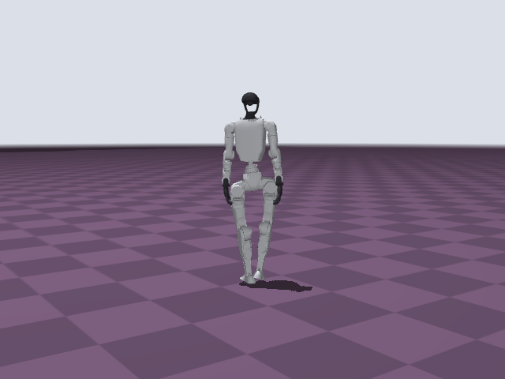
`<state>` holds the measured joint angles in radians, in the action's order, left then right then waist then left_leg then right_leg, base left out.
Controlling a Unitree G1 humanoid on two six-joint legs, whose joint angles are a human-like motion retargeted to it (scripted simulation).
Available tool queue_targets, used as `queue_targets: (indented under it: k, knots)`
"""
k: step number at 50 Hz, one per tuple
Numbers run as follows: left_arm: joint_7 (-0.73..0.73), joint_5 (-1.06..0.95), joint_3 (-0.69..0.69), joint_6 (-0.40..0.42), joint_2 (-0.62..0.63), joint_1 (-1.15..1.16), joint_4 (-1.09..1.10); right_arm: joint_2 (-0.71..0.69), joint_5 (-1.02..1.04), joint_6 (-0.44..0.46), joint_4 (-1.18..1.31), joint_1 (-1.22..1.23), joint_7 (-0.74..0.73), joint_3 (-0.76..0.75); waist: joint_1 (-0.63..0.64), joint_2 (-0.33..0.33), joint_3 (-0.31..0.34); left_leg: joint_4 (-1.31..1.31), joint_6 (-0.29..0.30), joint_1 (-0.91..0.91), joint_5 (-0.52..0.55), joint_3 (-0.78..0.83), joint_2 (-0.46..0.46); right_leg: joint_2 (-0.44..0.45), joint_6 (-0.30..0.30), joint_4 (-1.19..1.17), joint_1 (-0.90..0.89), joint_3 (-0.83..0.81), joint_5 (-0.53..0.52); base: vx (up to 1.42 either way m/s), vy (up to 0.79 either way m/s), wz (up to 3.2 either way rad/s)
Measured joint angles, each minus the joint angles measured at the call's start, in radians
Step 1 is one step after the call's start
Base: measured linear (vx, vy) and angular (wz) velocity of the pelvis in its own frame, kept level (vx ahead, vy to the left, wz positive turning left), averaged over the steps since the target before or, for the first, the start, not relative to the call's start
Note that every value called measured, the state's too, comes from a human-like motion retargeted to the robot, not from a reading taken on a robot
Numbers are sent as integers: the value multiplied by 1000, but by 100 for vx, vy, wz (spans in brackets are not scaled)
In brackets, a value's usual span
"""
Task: In place motions
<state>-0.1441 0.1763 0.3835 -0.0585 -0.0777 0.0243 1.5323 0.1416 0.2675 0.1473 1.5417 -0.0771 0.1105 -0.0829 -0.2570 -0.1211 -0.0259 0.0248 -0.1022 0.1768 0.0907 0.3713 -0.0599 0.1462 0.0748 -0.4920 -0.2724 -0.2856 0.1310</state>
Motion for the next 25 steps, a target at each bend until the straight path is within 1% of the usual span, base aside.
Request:
queue_targets:
  k: [3,5,6,7,8,9,10,12,13,15,19,25]
  knots:
    - [-1,28,-8,3,-3,19,1,-2,106,20,-24,2,30,33,-16,48,19,5,4,-42,8,-91,69,15,-29,176,17,172,28,15,-22,183]
    - [-3,29,-11,0,-1,33,12,5,159,25,-41,1,42,56,-2,81,30,3,5,-81,7,-136,114,6,-67,288,51,277,-22,18,-12,141]
    - [-4,27,-6,-3,-4,36,20,8,180,28,-51,3,46,66,9,87,29,3,7,-92,7,-151,122,19,-68,306,75,331,1,16,-11,89]
    - [-4,25,3,-7,-6,39,31,11,200,32,-62,6,50,75,31,96,22,2,10,-99,6,-158,129,7,-73,322,94,309,11,15,-9,27]
    - [-3,25,18,-13,-9,39,45,15,218,35,-74,13,54,84,75,108,5,-1,15,-97,3,-147,137,-55,-85,337,106,135,-3,14,-6,31]
    - [5,24,28,-16,-8,41,56,17,228,36,-87,18,54,83,92,110,-7,-6,16,-93,4,-164,143,-79,-90,354,121,48,-6,12,-4,73]
    - [16,22,36,-17,-5,45,65,17,233,37,-100,23,53,77,97,108,-16,-12,17,-87,8,-197,148,-85,-90,372,138,5,-3,6,-7,88]
    - [46,-8,51,-8,5,49,72,18,227,33,-141,41,46,66,150,114,-16,-16,25,-90,8,-202,148,-74,-83,384,158,56,10,-2,-10,51]
    - [50,-27,53,-1,6,54,73,17,219,27,-164,50,45,63,154,113,-12,-19,28,-92,10,-219,146,-73,-80,388,167,51,15,-5,-10,76]
    - [36,-52,58,0,1,59,79,16,203,9,-211,70,55,65,136,105,-14,-23,36,-90,14,-248,143,-76,-82,401,183,-1,23,-5,-9,117]
    - [27,-27,67,-15,-1,69,85,0,173,-11,-256,108,63,50,95,97,-44,-35,41,-67,13,-297,148,-74,-85,418,192,-51,49,-6,-6,112]
    - [31,-16,49,-8,1,57,69,-15,104,-21,-260,134,94,32,149,128,-44,-116,37,-44,-26,-331,170,-96,-83,415,208,-63,69,-8,-5,34]
